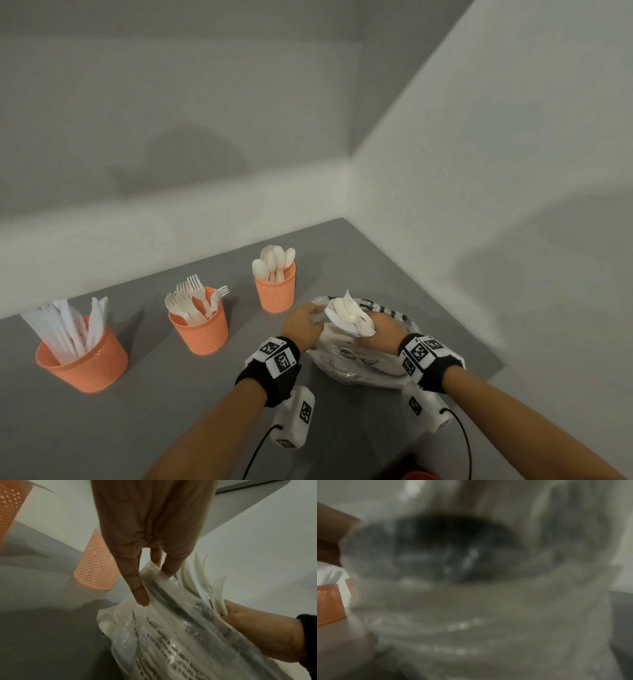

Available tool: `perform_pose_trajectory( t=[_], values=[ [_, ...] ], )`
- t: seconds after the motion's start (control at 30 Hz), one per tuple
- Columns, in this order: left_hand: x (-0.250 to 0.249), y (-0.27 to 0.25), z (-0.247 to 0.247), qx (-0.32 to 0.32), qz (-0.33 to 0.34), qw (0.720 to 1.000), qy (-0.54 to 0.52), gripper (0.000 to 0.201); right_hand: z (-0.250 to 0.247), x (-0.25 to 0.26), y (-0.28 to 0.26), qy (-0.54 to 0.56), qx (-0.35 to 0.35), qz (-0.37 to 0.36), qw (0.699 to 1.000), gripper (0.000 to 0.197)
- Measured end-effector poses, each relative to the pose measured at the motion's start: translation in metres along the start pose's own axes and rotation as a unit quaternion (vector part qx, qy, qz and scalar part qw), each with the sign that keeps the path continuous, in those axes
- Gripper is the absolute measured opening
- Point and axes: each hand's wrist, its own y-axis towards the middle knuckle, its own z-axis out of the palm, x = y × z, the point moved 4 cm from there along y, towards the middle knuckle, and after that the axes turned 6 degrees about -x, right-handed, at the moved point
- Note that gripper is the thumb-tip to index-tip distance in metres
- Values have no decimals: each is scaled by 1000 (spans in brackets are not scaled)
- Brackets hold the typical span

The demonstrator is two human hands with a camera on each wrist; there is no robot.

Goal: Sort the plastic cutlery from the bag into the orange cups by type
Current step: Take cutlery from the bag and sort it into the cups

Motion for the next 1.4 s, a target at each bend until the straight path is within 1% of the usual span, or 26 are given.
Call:
perform_pose_trajectory(
  t=[0.1,0.17,0.23,0.3,0.33,0.4,0.5,0.57,0.67,0.73,0.8,0.87,0.9,0.93,1.0,1.03,1.1,1.13,1.17,1.2,1.23,1.3,1.33,1.37,1.4],
  values=[
    [-2,-1,-5,-6,28,999,26,35,-6,-1,0,85,-23,20,996,18],
    [-4,-1,-12,-21,43,999,2,26,-15,4,3,165,-64,31,984,15],
    [-6,-3,-24,-65,41,996,-48,19,-28,15,8,234,-104,33,966,18],
    [-5,-5,-37,-113,14,985,-126,18,-40,31,15,316,-134,45,938,22],
    [-4,-7,-43,-124,-6,976,-180,18,-46,41,18,358,-144,51,921,22],
    [-1,-16,-53,-116,-58,944,-304,18,-52,62,27,432,-148,51,888,22],
    [11,-32,-65,-73,-139,878,-452,21,-49,101,39,511,-131,34,849,23],
    [25,-42,-71,-58,-184,837,-512,29,-40,129,44,546,-115,27,830,26],
    [46,-54,-83,-53,-239,788,-565,45,-20,172,45,586,-90,12,805,25],
    [56,-62,-93,-62,-255,758,-597,52,-7,199,45,600,-80,-3,796,24],
    [64,-68,-105,-79,-257,725,-635,56,6,223,43,599,-73,-20,797,22],
    [67,-71,-119,-94,-232,697,-672,57,15,246,35,598,-56,-38,798,21],
    [68,-72,-126,-102,-213,692,-682,56,22,255,33,596,-45,-45,801,21],
    [68,-74,-133,-104,-195,692,-687,53,29,262,31,595,-38,-45,801,21],
    [68,-78,-142,-110,-179,703,-679,49,44,270,30,604,-34,-26,796,22],
    [70,-81,-145,-114,-175,714,-669,52,51,274,31,611,-26,-17,791,20],
    [76,-86,-152,-112,-174,733,-648,63,64,281,38,623,-1,1,782,14],
    [77,-90,-156,-111,-179,752,-625,69,72,283,44,621,4,10,784,13],
    [81,-93,-163,-117,-181,776,-592,71,79,287,48,603,3,16,797,11],
    [82,-95,-170,-134,-177,803,-554,68,84,288,53,581,-4,16,813,9],
    [84,-97,-177,-162,-161,828,-511,61,86,290,54,553,-13,1,833,8],
    [83,-97,-193,-213,-106,880,-411,42,89,295,56,492,-23,-45,869,5],
    [82,-95,-199,-235,-82,893,-374,39,88,299,53,462,-20,-65,884,10],
    [81,-94,-202,-254,-72,897,-355,40,86,300,48,435,-18,-85,896,14],
    [79,-92,-206,-270,-70,893,-354,43,86,302,46,413,-16,-107,904,16]
  ],
)
